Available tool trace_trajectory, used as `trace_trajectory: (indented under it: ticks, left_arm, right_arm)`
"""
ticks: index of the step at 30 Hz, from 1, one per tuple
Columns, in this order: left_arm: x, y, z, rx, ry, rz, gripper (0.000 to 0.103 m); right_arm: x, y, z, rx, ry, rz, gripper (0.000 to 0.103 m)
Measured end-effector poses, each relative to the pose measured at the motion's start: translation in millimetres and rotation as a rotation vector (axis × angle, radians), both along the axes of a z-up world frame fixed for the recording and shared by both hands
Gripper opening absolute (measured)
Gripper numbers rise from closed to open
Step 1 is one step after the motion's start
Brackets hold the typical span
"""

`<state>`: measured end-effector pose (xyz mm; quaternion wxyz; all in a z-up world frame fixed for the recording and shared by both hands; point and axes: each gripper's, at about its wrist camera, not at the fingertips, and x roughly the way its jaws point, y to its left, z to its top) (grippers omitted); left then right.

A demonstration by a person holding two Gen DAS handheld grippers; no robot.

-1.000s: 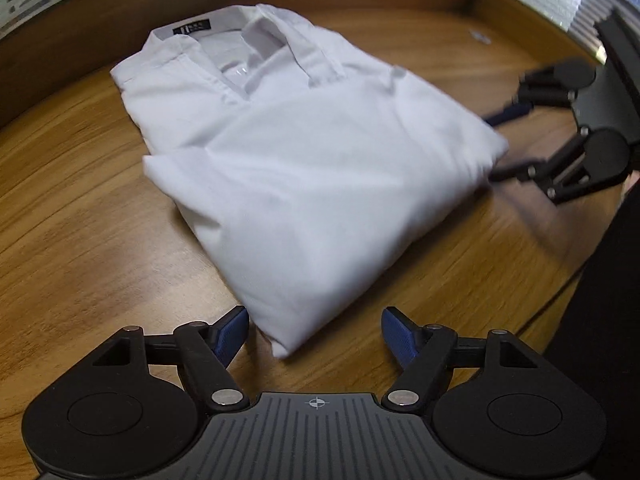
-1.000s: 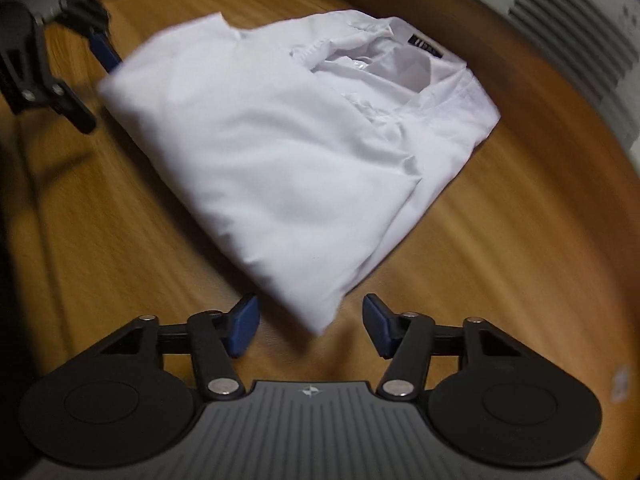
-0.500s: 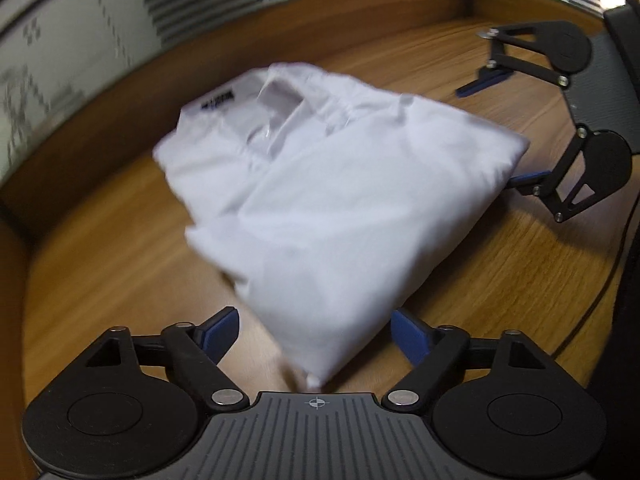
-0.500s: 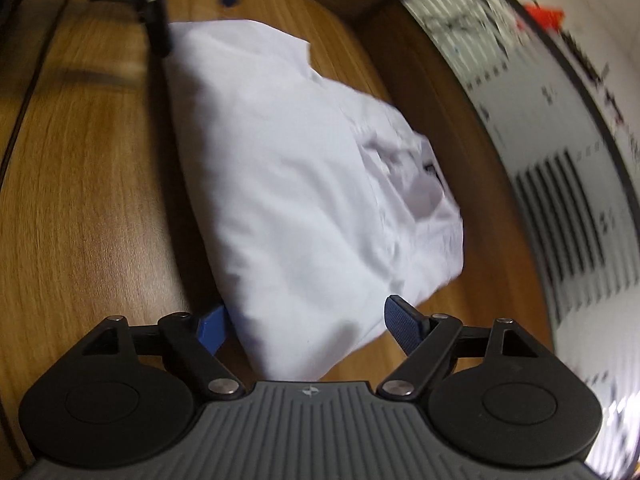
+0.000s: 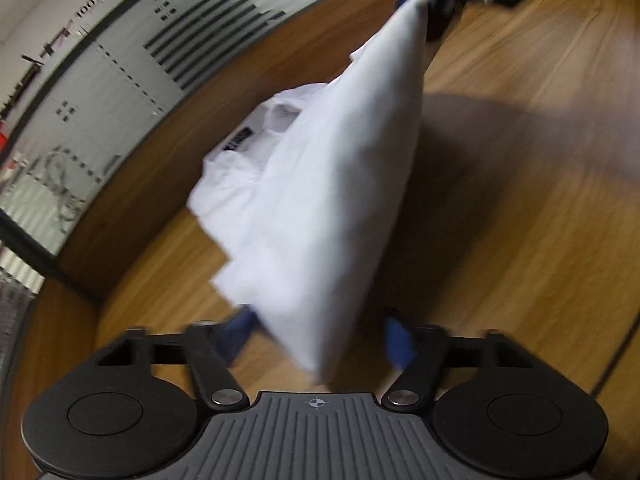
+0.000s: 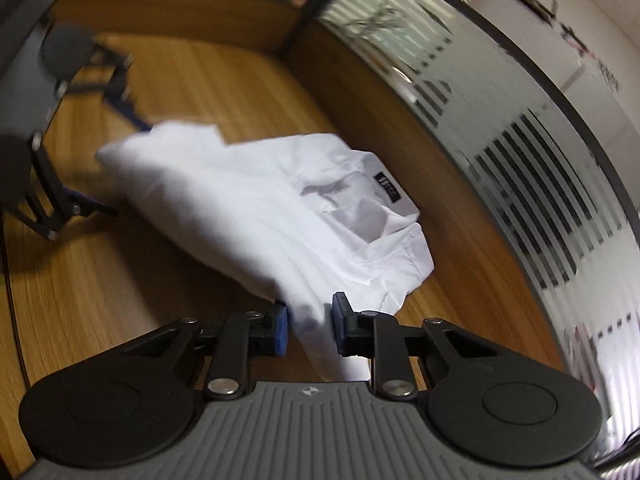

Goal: Fold clothes
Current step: 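Grasp the shirt edge with the left gripper while the right gripper grasps it, lifting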

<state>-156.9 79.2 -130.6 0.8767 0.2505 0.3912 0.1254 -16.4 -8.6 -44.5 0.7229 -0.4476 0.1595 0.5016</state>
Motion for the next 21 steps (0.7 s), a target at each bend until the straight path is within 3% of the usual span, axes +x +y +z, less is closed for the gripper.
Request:
trace_trajectory:
  ticks: [1, 4, 11, 21]
  left_arm:
    - [-1, 2, 5, -0.016, -0.016, -0.007, 0.035]
    - [1, 11, 28, -0.053, -0.068, -0.007, 0.023]
    - [24, 44, 91, -0.156, -0.137, -0.032, 0.021]
    - [99, 109, 137, -0.345, -0.090, 0.021, 0.020]
  right_arm:
    - [4, 0, 4, 0.001, 0.012, -0.007, 0.025]
    - [11, 4, 18, -0.003, 0.045, -0.020, 0.024]
    - [49, 15, 53, 0.018, 0.198, -0.128, 0.023]
    - [129, 54, 81, -0.010, 0.352, -0.166, 0.022]
